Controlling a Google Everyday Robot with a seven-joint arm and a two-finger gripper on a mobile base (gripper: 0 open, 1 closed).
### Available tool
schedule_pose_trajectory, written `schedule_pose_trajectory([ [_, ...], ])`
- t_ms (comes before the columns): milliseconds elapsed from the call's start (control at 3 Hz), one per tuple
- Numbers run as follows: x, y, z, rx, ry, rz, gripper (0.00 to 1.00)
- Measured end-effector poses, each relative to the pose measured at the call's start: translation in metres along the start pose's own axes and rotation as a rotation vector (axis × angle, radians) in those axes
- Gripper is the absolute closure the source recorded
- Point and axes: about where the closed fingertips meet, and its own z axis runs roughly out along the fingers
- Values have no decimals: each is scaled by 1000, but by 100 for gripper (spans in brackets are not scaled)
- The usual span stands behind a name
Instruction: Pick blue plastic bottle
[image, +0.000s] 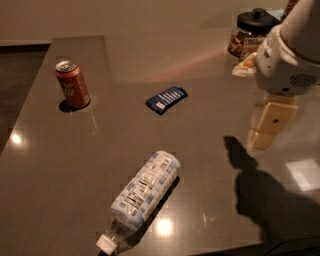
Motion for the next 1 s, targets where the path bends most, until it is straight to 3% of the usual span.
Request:
schedule_pose_trajectory([
  [333, -42, 21, 20, -58, -53, -196, 0],
  [1000, -91, 67, 46, -125, -105, -488, 0],
])
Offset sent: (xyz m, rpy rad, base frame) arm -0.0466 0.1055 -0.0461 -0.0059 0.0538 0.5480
